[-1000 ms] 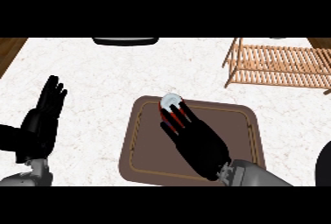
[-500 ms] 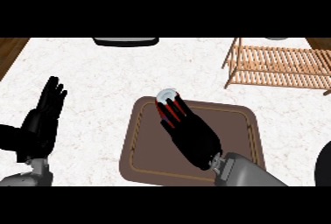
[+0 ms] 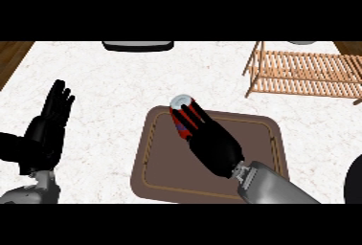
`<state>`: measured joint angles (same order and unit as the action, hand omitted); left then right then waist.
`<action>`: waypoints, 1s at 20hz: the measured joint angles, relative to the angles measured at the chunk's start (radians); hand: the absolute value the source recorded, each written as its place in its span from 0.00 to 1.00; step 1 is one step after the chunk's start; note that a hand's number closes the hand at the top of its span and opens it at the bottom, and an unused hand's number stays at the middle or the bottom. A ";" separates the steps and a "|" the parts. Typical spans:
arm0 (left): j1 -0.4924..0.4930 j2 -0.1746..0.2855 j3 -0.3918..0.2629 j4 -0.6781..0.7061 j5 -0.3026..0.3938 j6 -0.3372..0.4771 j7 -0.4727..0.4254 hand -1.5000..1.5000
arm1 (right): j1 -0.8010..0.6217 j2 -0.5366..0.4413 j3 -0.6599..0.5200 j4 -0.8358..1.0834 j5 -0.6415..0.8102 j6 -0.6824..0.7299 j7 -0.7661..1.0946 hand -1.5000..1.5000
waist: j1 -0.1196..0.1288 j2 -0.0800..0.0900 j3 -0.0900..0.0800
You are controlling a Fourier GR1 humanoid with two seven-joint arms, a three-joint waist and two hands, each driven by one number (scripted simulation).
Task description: Pick the bell pepper from the tray and place it in the tiered shelf
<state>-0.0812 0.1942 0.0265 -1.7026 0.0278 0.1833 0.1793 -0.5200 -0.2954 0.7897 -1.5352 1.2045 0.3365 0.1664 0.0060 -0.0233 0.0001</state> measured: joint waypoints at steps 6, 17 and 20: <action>0.029 0.005 0.026 -0.012 0.002 0.011 -0.005 0.50 | 0.179 -0.024 -0.286 0.023 -0.126 -0.066 0.176 1.00 | -0.048 0.005 -0.001; 0.035 -0.001 0.026 0.010 0.004 -0.012 -0.035 0.50 | 0.410 0.011 -0.585 -0.304 -0.409 0.023 0.374 1.00 | -0.030 0.017 -0.001; 0.021 0.001 0.030 0.020 0.001 -0.010 -0.029 0.50 | 0.398 0.058 -0.660 -0.420 -0.478 0.011 0.430 1.00 | -0.031 0.017 -0.001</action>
<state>-0.0597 0.1957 0.0568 -1.6823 0.0289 0.1734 0.1501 -0.1222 -0.2370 0.1293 -1.9555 0.7269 0.3476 0.5969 -0.0254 -0.0067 -0.0008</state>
